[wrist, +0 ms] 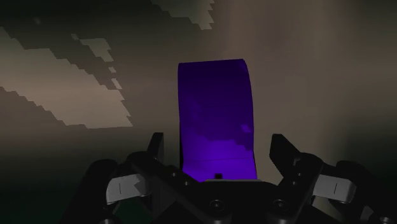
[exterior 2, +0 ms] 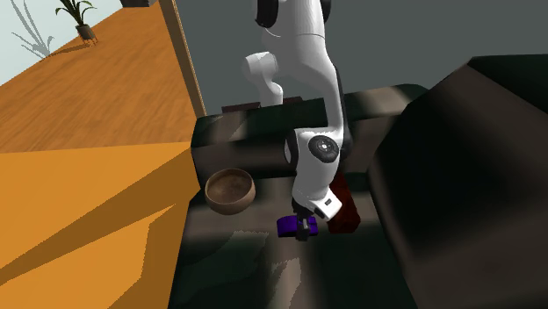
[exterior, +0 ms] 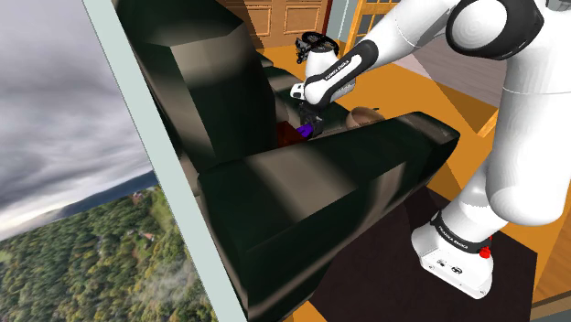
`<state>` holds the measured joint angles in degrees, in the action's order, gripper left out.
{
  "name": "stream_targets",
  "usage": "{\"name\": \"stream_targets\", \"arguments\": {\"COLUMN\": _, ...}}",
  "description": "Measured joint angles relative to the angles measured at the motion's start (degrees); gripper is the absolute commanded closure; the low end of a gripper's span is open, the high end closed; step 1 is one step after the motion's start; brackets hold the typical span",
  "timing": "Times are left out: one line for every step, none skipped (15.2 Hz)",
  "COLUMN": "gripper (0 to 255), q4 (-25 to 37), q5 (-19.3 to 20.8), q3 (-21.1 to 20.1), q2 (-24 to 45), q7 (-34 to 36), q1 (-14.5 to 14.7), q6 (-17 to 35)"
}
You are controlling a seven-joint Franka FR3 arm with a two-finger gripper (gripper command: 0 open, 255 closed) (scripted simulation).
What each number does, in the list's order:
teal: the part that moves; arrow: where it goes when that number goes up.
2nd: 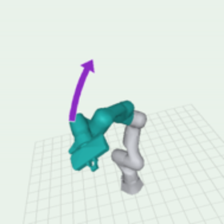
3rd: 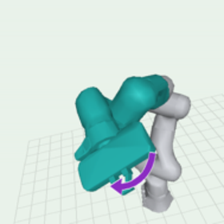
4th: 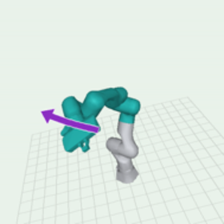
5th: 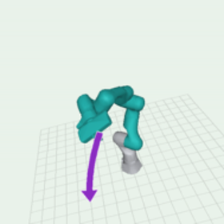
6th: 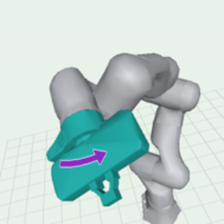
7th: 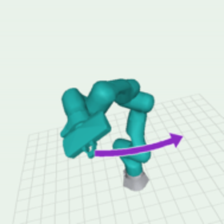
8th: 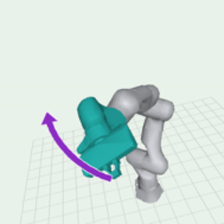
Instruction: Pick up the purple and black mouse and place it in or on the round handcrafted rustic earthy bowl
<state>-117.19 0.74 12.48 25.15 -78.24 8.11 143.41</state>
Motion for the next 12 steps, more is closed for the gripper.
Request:
{"name": "stream_targets", "arguments": {"gripper": 0, "q4": 0.0, "q5": 0.0, "q3": 0.0, "q2": 0.1, "q7": 0.0, "q1": 0.0, "q6": 0.1}}
{"name": "stream_targets", "arguments": {"gripper": 0, "q4": 0.0, "q5": 0.0, "q3": 0.0, "q2": 0.2, "q7": 0.0, "q1": 0.0, "q6": 0.2}}
{"name": "stream_targets", "arguments": {"gripper": 0, "q4": 0.0, "q5": -0.1, "q3": 0.0, "q2": 0.2, "q7": -0.1, "q1": -0.1, "q6": 0.2}}
{"name": "stream_targets", "arguments": {"gripper": 0, "q4": 0.0, "q5": -0.1, "q3": 0.0, "q2": 0.2, "q7": -0.1, "q1": -0.1, "q6": 0.2}}
{"name": "stream_targets", "arguments": {"gripper": 0, "q4": 0.0, "q5": -0.1, "q3": 0.0, "q2": 0.2, "q7": -0.1, "q1": -0.1, "q6": 0.3}}
{"name": "stream_targets", "arguments": {"gripper": 255, "q4": 0.0, "q5": -0.1, "q3": 0.0, "q2": 0.2, "q7": -0.1, "q1": -0.1, "q6": 0.3}}
{"name": "stream_targets", "arguments": {"gripper": 255, "q4": 0.0, "q5": -0.1, "q3": 0.0, "q2": 0.2, "q7": -0.1, "q1": -0.1, "q6": 0.3}}
{"name": "stream_targets", "arguments": {"gripper": 255, "q4": 0.0, "q5": -0.1, "q3": 0.0, "q2": 0.2, "q7": -0.1, "q1": -0.1, "q6": 0.3}}
{"name": "stream_targets", "arguments": {"gripper": 255, "q4": 0.0, "q5": -0.1, "q3": 0.0, "q2": 0.2, "q7": -0.1, "q1": -0.1, "q6": 0.3}}
{"name": "stream_targets", "arguments": {"gripper": 255, "q4": 0.0, "q5": -0.1, "q3": 0.0, "q2": 0.2, "q7": -0.1, "q1": -0.1, "q6": 0.3}}
{"name": "stream_targets", "arguments": {"gripper": 255, "q4": 0.0, "q5": -0.1, "q3": 0.0, "q2": 0.2, "q7": -0.1, "q1": -0.1, "q6": 0.3}}
{"name": "stream_targets", "arguments": {"gripper": 255, "q4": 0.0, "q5": -0.1, "q3": 0.0, "q2": 0.2, "q7": -0.1, "q1": -0.1, "q6": 0.3}}
